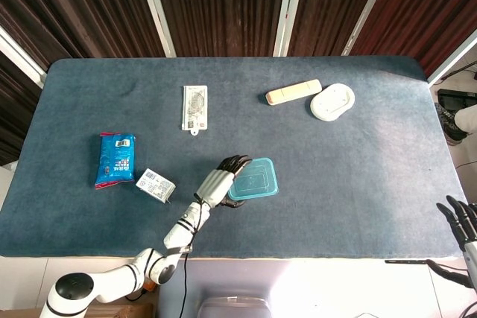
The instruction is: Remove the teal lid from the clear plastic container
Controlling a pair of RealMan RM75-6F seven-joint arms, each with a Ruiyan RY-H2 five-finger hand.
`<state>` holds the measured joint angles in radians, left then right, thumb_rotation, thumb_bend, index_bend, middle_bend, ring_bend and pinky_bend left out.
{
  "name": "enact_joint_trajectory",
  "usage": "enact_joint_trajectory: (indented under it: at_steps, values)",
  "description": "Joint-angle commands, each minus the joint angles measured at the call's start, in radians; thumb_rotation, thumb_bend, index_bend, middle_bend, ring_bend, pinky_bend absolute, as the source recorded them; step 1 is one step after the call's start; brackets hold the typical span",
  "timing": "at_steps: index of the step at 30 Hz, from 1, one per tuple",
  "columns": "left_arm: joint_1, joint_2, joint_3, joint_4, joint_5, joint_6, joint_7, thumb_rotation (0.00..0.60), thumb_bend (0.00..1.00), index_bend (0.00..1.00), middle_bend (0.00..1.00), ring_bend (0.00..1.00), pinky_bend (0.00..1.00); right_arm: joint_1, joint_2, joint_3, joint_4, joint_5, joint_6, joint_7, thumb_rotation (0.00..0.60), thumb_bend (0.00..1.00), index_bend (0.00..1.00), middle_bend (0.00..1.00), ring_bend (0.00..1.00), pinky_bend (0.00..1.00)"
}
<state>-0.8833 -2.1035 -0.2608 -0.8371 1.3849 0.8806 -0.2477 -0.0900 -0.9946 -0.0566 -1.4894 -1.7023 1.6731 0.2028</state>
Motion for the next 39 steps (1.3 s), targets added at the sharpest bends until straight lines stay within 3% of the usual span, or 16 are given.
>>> enact_joint_trajectory:
  at_steps: [1,5,10,15,19,27,32,39]
  values:
    - [-0.001,-0.015,0.020,0.023,0.017,0.011,-0.047,0.600,0.26,0.06,0.27,0.23,0.15,0.001,-0.001,-0.001,0.000,-0.001,-0.003,-0.003,0.600,0.08,0.00,0.00,0.00,0.00]
    - [0.009,-0.042,0.043,0.067,0.047,0.069,-0.076,0.600,0.30,0.12,0.45,0.40,0.37,0.002,-0.003,-0.001,-0.003,-0.002,-0.004,-0.010,0.600,0.08,0.00,0.00,0.00,0.00]
    - [0.025,-0.054,0.070,0.090,0.072,0.114,-0.121,0.600,0.37,0.19,0.57,0.48,0.49,0.003,-0.005,-0.003,-0.006,-0.005,-0.007,-0.019,0.600,0.08,0.00,0.00,0.00,0.00]
    - [0.071,-0.018,0.138,0.052,0.143,0.223,-0.118,0.600,0.40,0.22,0.62,0.50,0.54,0.022,-0.019,-0.002,-0.013,-0.019,-0.031,-0.055,0.600,0.08,0.00,0.00,0.00,0.00]
    - [0.113,0.050,0.198,-0.040,0.198,0.298,-0.069,0.600,0.41,0.22,0.64,0.52,0.56,0.075,-0.056,0.001,-0.024,-0.096,-0.068,-0.146,0.600,0.08,0.00,0.00,0.00,0.00]
    - [0.165,0.124,0.230,-0.206,0.181,0.289,0.088,0.600,0.41,0.22,0.67,0.54,0.59,0.244,-0.124,0.044,-0.124,-0.180,-0.263,-0.325,0.600,0.09,0.00,0.00,0.00,0.00]
    - [0.178,0.150,0.230,-0.226,0.192,0.312,0.137,0.600,0.41,0.22,0.66,0.54,0.59,0.362,-0.206,0.083,-0.122,-0.162,-0.387,-0.276,0.600,0.12,0.00,0.00,0.00,0.00]
    - [0.193,0.152,0.244,-0.214,0.204,0.318,0.073,0.600,0.42,0.21,0.66,0.54,0.60,0.504,-0.310,0.090,-0.030,-0.155,-0.523,-0.155,0.600,0.14,0.00,0.00,0.00,0.00]
